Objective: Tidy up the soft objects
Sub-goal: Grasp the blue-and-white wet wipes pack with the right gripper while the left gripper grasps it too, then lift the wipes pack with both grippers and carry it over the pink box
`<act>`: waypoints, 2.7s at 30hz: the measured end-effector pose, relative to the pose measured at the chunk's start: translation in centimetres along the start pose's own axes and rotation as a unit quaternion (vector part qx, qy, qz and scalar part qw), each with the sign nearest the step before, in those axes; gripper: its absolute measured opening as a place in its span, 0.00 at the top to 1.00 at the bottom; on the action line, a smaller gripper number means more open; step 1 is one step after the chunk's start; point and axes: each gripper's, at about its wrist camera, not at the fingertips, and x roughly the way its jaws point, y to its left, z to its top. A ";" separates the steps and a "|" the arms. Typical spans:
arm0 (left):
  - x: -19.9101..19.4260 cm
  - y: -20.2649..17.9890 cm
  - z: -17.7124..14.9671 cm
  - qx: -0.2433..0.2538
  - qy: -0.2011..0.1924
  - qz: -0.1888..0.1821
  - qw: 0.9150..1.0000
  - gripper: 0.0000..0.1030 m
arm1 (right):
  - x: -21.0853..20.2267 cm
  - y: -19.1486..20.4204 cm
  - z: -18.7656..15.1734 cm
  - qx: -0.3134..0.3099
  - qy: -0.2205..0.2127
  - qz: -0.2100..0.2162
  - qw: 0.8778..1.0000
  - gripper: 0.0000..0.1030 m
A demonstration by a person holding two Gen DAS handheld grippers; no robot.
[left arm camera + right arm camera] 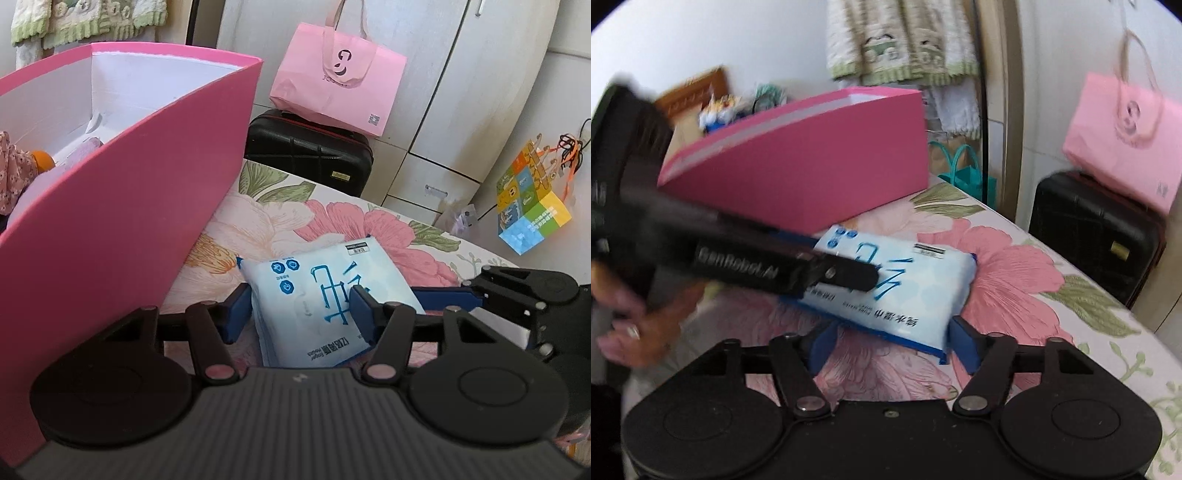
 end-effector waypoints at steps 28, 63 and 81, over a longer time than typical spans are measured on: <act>-6.3 -1.5 -2.2 0.124 0.019 -0.096 0.987 0.45 | -2.1 9.1 -1.7 0.087 -0.026 -0.178 0.980 0.18; -26.2 8.3 -6.3 0.228 0.050 -0.169 0.958 0.45 | -7.8 32.4 -0.7 0.024 -0.055 -0.232 0.971 0.17; -27.5 12.9 2.2 0.234 -0.024 -0.106 0.966 0.45 | -4.7 32.8 9.2 0.001 -0.111 -0.205 0.972 0.17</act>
